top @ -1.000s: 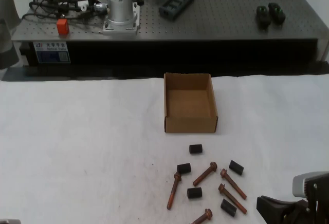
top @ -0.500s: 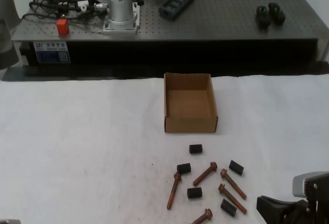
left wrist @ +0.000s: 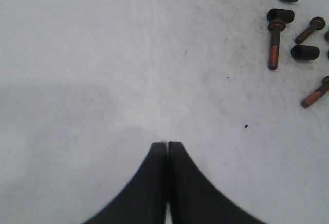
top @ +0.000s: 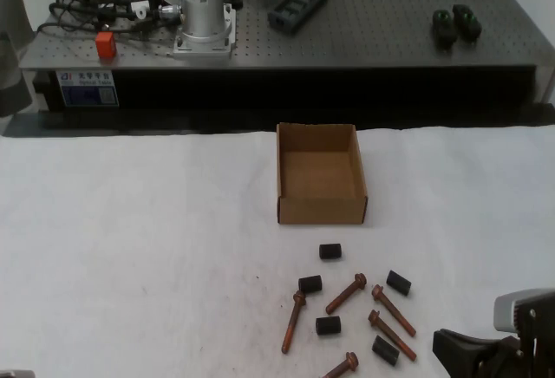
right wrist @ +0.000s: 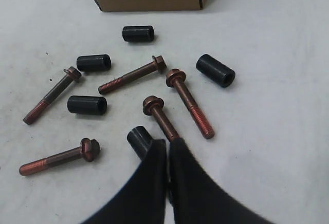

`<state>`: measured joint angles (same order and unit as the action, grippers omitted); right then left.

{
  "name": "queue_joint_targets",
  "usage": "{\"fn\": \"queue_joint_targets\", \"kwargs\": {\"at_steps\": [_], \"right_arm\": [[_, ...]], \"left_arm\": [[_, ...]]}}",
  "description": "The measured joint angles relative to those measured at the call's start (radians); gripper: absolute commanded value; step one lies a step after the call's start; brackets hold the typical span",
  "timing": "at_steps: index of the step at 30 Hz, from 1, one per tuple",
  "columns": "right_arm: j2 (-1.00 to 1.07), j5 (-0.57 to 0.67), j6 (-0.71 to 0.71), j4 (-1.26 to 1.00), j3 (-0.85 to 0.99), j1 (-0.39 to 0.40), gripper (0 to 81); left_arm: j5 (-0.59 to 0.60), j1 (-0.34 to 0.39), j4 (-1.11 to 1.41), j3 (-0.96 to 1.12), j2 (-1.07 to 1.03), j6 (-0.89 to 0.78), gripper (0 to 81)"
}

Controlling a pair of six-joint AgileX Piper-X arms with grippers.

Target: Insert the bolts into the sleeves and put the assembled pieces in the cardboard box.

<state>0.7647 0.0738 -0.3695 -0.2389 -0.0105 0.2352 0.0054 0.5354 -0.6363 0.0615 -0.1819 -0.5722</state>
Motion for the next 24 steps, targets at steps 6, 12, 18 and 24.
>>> {"fn": "queue_joint_targets", "kwargs": {"at_steps": [6,12,18,24], "right_arm": [[0.0,0.038,-0.169,-0.125,0.0,0.0,2.8],[0.0,0.066,-0.166,-0.057,0.069,0.0,9.5],[0.085,0.026,0.034,0.337,0.337,0.0,24.8],[0.536,-0.125,0.439,0.887,0.757,0.0,24.8]], "left_arm": [[0.014,0.0,0.064,0.0,0.0,-0.032,7.0],[0.068,0.0,0.276,-0.002,-0.015,-0.032,30.9],[0.126,0.0,0.409,0.0,-0.149,0.0,29.3],[0.207,0.0,0.445,0.077,-0.378,0.077,29.3]]}}
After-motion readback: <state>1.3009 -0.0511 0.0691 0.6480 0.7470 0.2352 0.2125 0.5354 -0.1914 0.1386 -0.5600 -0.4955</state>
